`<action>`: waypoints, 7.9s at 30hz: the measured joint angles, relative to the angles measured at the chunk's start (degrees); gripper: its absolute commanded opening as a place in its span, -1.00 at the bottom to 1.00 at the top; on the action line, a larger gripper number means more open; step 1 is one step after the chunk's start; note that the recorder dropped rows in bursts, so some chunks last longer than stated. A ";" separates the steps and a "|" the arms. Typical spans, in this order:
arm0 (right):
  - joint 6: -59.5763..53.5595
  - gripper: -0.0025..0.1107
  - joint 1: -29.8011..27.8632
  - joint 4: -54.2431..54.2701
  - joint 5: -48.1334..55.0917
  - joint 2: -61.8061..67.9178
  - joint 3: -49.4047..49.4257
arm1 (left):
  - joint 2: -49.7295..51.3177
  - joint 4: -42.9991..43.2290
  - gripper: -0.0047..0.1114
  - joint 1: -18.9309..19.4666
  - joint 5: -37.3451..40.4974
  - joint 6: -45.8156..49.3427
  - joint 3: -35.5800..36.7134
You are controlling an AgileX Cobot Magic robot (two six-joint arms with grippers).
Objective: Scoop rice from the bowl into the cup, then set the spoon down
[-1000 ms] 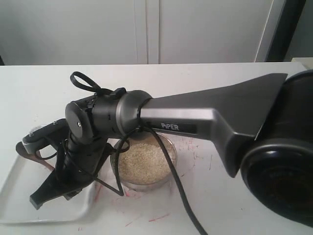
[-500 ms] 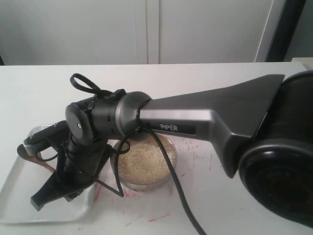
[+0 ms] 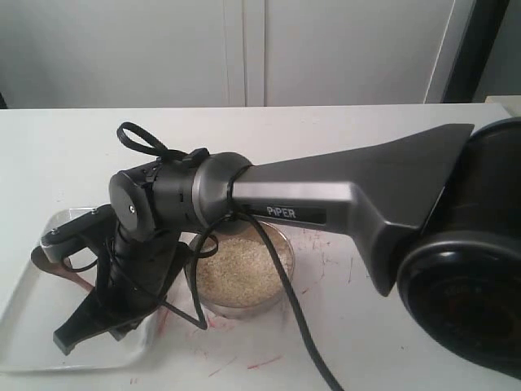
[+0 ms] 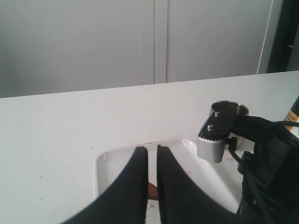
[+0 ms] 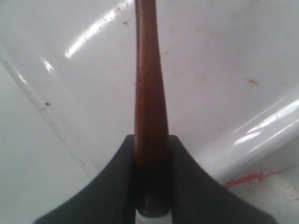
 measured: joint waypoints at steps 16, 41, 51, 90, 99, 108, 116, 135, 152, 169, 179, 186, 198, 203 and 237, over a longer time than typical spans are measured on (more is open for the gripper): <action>0.00 -0.71 0.00 0.00 -0.46 0.00 0.00 | 0.00 0.00 -0.67 0.00 0.00 0.00 0.00; 0.00 -0.50 0.00 0.23 -0.46 0.00 0.00 | 0.00 0.00 -0.67 0.00 0.00 0.00 0.00; 0.11 -0.51 0.00 0.23 -3.52 0.00 0.00 | 0.00 0.00 -0.67 0.00 0.00 0.00 0.00; 0.22 -0.96 -2.32 -11.96 -10.10 -41.98 6.27 | 0.00 0.00 -0.67 0.00 0.00 0.00 0.00; 0.22 -0.96 -2.32 -13.49 -9.95 -56.16 18.26 | 0.00 0.00 -0.67 0.00 0.00 0.00 0.00; 1.44 -0.96 -2.32 -14.19 -11.11 -72.08 33.06 | 0.00 0.00 -0.67 0.00 0.00 0.00 0.00; 3.26 -0.96 -2.32 -14.29 -17.58 -87.49 49.67 | 0.00 0.00 -0.67 0.00 0.00 0.00 0.00; 11.67 -0.96 -2.32 -12.77 -39.61 -106.73 80.40 | 0.00 0.00 -0.67 0.00 0.00 0.00 0.00; 18.16 -0.96 -2.32 -12.65 -56.03 -107.14 94.77 | 0.00 0.00 -0.67 0.00 0.00 0.00 0.00; 13.92 -0.96 -2.32 -12.65 -50.23 -107.23 94.77 | 0.00 0.00 -0.67 0.00 0.00 0.00 0.00; 13.92 -0.96 -3.99 -12.65 -48.56 -117.74 94.77 | 0.00 0.00 -0.67 0.00 0.00 0.00 0.00; 13.92 -0.96 -10.65 -12.65 -48.56 -123.55 94.77 | 0.00 0.00 -0.67 0.00 0.00 0.00 0.00; 13.92 -0.96 -28.96 -12.65 -48.56 -126.56 94.77 | 0.00 0.00 -0.67 0.00 0.00 0.00 0.00; 13.92 -0.96 -35.61 -12.82 -46.00 -126.56 94.77 | 0.00 0.00 -0.67 0.00 0.00 0.00 0.00; 13.89 -0.96 -56.51 -20.56 -25.46 -126.56 94.77 | 0.00 0.00 -0.67 0.00 0.00 0.00 0.00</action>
